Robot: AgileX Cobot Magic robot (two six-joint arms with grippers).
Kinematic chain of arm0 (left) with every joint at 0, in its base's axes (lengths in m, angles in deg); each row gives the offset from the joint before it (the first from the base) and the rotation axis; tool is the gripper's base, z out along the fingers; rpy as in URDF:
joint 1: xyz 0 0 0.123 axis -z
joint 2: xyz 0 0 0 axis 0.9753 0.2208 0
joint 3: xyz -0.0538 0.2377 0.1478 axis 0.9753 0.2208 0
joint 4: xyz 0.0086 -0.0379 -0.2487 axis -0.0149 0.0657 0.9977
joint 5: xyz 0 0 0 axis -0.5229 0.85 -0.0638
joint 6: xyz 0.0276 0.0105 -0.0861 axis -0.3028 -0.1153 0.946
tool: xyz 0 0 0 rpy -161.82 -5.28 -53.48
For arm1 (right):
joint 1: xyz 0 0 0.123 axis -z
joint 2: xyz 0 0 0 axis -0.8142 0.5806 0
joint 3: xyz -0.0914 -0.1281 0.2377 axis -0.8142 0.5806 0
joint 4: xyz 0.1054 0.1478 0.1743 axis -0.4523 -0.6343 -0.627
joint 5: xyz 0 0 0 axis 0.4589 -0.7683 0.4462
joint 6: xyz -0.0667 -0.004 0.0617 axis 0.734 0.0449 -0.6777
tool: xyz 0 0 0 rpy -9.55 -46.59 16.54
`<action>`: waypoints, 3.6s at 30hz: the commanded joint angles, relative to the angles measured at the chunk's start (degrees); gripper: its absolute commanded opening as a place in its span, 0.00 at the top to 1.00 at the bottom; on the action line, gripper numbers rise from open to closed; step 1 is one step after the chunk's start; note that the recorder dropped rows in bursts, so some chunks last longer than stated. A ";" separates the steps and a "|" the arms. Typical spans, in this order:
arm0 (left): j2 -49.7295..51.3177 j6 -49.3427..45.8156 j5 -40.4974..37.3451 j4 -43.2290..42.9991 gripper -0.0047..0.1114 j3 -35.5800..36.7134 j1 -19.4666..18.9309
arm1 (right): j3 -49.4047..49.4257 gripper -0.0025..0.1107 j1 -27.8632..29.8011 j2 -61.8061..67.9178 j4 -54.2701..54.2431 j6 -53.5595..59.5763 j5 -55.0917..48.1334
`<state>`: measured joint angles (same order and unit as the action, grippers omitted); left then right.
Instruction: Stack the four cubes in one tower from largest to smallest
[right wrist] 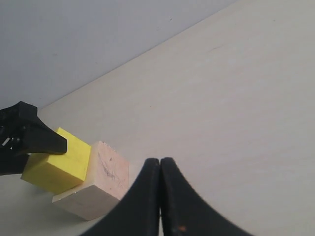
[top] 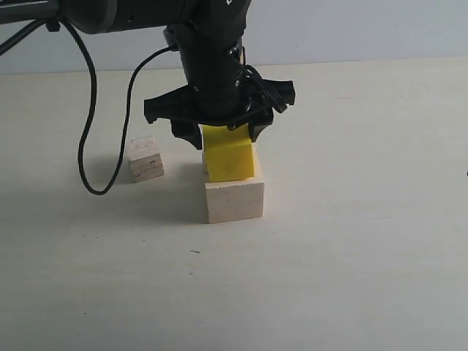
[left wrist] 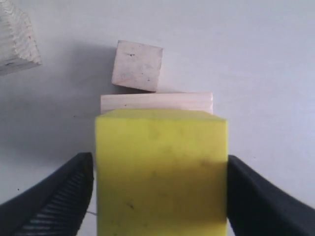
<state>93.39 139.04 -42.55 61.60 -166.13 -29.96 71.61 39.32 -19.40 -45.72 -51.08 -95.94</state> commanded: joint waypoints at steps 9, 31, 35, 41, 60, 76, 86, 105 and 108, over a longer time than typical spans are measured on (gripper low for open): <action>-1.33 -0.13 0.45 -0.35 0.29 -0.31 0.16 | -0.35 0.98 -0.13 0.14 0.26 0.15 -0.11; -15.11 -12.18 -7.60 -2.52 0.73 -0.20 0.16 | -0.35 0.98 -0.13 0.14 0.40 0.15 -0.94; -19.78 -16.69 -7.60 -2.82 0.81 -0.19 0.16 | -0.35 0.98 -0.13 0.14 0.40 0.15 -1.06; -25.87 -21.16 -7.60 -6.89 0.81 -0.19 -0.06 | -0.35 0.98 -0.13 0.14 0.40 0.15 -1.06; -31.56 -48.69 -7.60 -10.43 0.96 13.04 -11.04 | -0.35 0.98 -0.13 0.14 0.40 0.15 -2.67; -27.68 -53.19 -7.60 -10.27 0.96 15.84 -14.16 | -0.35 0.98 -0.13 0.14 0.40 2.28 -3.55; -26.85 -47.90 -5.87 -1.92 0.96 15.92 -20.30 | -15.87 0.98 -0.13 9.47 3.90 5.09 -9.79; -40.50 -49.07 4.80 4.82 0.96 33.12 -21.66 | -50.63 0.98 6.43 45.86 12.23 8.69 -22.95; -43.61 -49.07 4.80 5.48 0.96 34.06 -21.66 | -53.22 0.98 10.04 49.62 11.32 8.69 -22.15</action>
<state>52.43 89.84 -38.40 66.04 -132.88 -51.53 20.64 46.52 27.36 -34.35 -42.89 -119.40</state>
